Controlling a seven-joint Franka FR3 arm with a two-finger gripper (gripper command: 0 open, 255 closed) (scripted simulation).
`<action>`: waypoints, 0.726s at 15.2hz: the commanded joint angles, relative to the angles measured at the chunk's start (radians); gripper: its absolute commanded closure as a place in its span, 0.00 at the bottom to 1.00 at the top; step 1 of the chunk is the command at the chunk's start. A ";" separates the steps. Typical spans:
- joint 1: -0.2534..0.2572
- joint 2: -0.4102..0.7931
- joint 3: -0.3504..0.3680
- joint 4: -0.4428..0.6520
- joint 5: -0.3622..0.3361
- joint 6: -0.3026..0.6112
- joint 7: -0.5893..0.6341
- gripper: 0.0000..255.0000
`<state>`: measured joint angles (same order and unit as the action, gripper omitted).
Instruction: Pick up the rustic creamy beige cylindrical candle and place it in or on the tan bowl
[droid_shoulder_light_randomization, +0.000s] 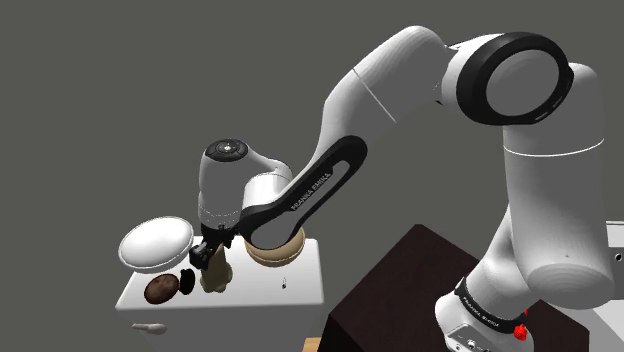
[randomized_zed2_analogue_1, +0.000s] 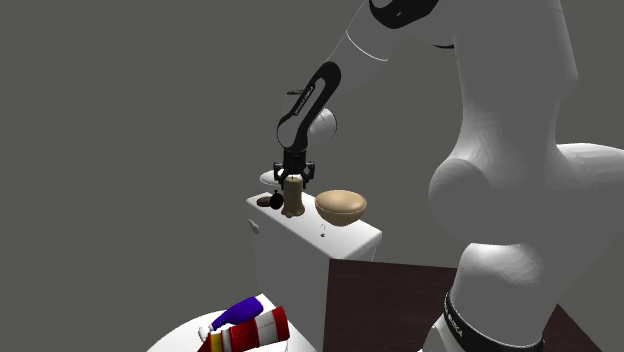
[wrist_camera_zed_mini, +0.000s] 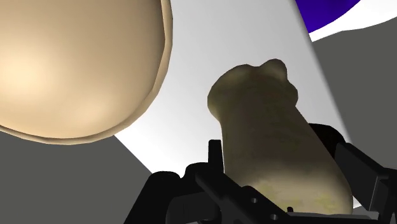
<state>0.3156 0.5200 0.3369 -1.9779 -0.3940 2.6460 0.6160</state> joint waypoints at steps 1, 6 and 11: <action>-0.004 -0.010 0.006 -0.001 0.007 -0.009 -0.005 1.00; -0.024 -0.059 0.032 -0.002 0.040 -0.056 -0.030 1.00; -0.041 -0.105 0.056 0.002 0.074 -0.105 -0.056 1.00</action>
<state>0.2780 0.4240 0.3883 -1.9771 -0.3272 2.5513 0.5659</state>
